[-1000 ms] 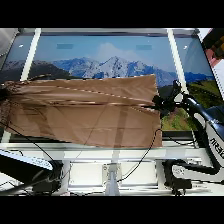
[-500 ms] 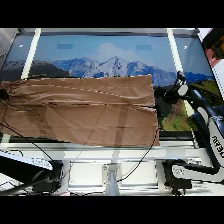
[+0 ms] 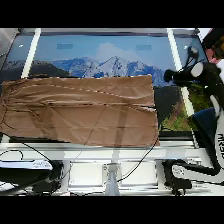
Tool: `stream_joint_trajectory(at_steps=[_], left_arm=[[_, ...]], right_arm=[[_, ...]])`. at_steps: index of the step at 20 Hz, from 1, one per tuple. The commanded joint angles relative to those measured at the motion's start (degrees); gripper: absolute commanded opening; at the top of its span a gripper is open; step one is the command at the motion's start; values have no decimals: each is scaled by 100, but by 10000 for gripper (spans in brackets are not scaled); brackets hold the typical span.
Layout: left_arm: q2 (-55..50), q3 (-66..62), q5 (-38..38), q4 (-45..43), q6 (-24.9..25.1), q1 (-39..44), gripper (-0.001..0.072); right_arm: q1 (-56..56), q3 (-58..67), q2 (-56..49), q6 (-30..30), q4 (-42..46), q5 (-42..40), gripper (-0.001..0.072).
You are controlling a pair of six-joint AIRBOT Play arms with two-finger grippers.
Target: Fold the clothes and pants, and hang the long-sleeved shirts on hangers.
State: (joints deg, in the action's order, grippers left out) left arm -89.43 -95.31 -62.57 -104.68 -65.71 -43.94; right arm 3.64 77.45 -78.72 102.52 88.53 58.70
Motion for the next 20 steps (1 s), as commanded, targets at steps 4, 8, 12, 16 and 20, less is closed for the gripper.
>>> stream_joint_trajectory(at_steps=[4, 8, 12, 16, 20], left_arm=[[1185, 24, -730, 1558, 66, -1552, 54], [1266, 479, -1493, 3757, 70, -3117, 52], [1287, 1676, -1320, 3633, 52, -3449, 154], [890, 2664, -925, 3613, 61, -3451, 686], [63, 2739, -833, 3628, 409, -3449, 686]], right_arm=[[846, 883, 623, -1078, 636, 1687, 13], [1589, -61, 1091, -1491, 234, 2181, 13], [1779, -1777, 2345, -1784, -140, 1158, 13], [1779, -2588, 3027, -1784, -109, 1040, 14], [1779, -2601, 3045, -1687, -179, 1019, 14]])
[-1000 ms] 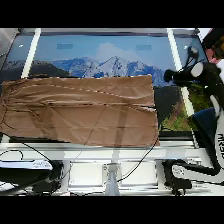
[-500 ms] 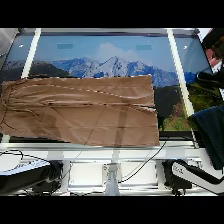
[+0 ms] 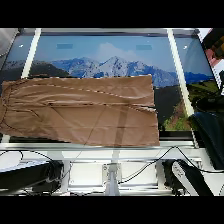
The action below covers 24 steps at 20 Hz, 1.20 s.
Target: Fold the clothes and pants, and hang the long-sleeved shirts on hangers.
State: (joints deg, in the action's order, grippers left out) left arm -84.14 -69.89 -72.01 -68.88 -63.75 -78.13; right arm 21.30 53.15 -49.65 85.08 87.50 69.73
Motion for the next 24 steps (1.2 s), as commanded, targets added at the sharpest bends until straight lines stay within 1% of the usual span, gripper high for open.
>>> stream_joint_trajectory(at_steps=[1, 3, 5, 8, 12, 13, 14, 15, 17, 18, 19, 20, 21, 22, 24], left_arm=[[-616, 197, 219, 122, 289, -31, 686], [-861, 197, 479, 474, 518, -35, 686], [-1040, 197, 671, 1084, 896, -33, 686], [-1244, 197, 933, 1784, 1241, -31, 686], [-1467, 199, 1012, 2651, 1716, -28, 684], [-1515, 199, 1010, 2859, 1816, -11, 665], [-1552, 199, 1014, 2914, 1840, 33, 592], [-1589, 199, 1008, 2894, 1886, 83, 535], [-1641, 199, 990, 2889, 1926, 216, 530], [-1655, 199, 997, 2896, 1926, 286, 508], [-1659, 199, 1012, 2894, 1923, 361, 393], [-1657, 199, 1012, 2898, 1926, 420, 262], [-1657, 199, 1008, 2909, 1923, 470, 85], [-1655, 199, 988, 2909, 1921, 509, 54], [-1631, 199, 894, 2909, 1921, 529, 53]], right_arm=[[13, -170, 138, 186, -79, -85, 14], [13, -170, 138, 337, -146, -85, 14], [11, -170, 138, 341, -350, -127, 14], [9, -170, 138, 339, -774, -216, 14], [9, -170, 138, 339, -850, -219, 14], [9, -170, 138, 339, -852, -208, 14], [9, -170, 138, 341, -852, -181, 15], [9, -170, 138, 339, -855, -157, 15], [9, -173, 138, 341, -901, -94, 14], [9, -173, 138, 341, -960, -26, 14], [9, -177, 138, 345, -1032, 87, 14], [9, -179, 142, 350, -1075, 234, 14], [9, -179, 177, 409, -1073, 295, 14], [9, -179, 267, 455, -1073, 267, 14], [9, -190, 629, 704, -1038, 223, 14]])
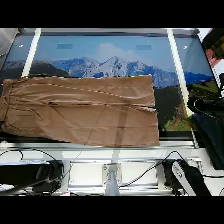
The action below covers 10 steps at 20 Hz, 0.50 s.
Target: Fold the clothes and pants, and hang the long-sleeved shirts on hangers.
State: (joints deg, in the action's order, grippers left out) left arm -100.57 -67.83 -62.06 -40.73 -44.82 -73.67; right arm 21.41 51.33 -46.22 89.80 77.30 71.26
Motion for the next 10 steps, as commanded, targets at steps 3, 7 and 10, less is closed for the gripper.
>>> stream_joint_trajectory(at_steps=[3, 7, 10], left_arm=[[72, -7, -295, 92, 28, 79, 53], [109, -7, -511, 101, -94, 83, 53], [109, -7, -531, 142, -295, 83, 54]], right_arm=[[-2, -527, 1373, 688, 48, 221, 13], [-2, -2037, 3309, 1906, -446, 476, 14], [-2, -3056, 4098, 2470, -752, 485, 29]])
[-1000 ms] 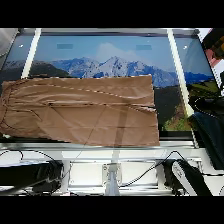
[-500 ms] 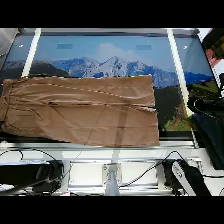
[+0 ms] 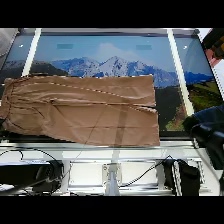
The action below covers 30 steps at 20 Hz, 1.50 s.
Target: Fold the clothes and pants, and hang the long-sleeved shirts on hangers.
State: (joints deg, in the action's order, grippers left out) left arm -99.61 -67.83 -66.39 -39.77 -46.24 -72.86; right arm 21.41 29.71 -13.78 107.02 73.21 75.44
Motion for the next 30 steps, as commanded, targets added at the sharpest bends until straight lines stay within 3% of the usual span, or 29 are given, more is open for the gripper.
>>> stream_joint_trajectory(at_steps=[1, 2, 3, 11, 19, 21, 24, 27, 28, 30], left_arm=[[13, -7, -111, 90, -153, 2, 53], [13, -7, -114, 109, -151, 2, 53], [11, -7, -114, 109, -151, 2, 53], [11, -7, -114, 109, -151, 2, 54], [11, -7, -122, 107, -151, 2, 54], [11, -7, -162, 107, -151, 2, 54], [11, -7, -184, 107, -151, 2, 54], [11, -7, -225, 107, -151, 2, 54], [11, -7, -245, 107, -151, 2, 54], [11, -7, -289, 107, -151, 2, 54]], right_arm=[[-2, -1137, 896, 955, -420, 68, 201], [-2, -1349, 870, 1180, -511, 68, 493], [-2, -1521, 817, 1255, -590, 63, 631], [-2, -2098, -496, 1241, -710, -332, 625], [-2, -2096, -2712, 260, -994, -949, 622], [-2, -2096, -2909, 227, -1241, -1471, 551], [-2, -2096, -2920, 50, -1805, -1969, 549], [-2, -2096, -2920, -739, -2616, -1836, 537], [-2, -2096, -2920, -981, -2850, -1847, 452], [-2, -2096, -2920, -1283, -2986, -2065, 406]])
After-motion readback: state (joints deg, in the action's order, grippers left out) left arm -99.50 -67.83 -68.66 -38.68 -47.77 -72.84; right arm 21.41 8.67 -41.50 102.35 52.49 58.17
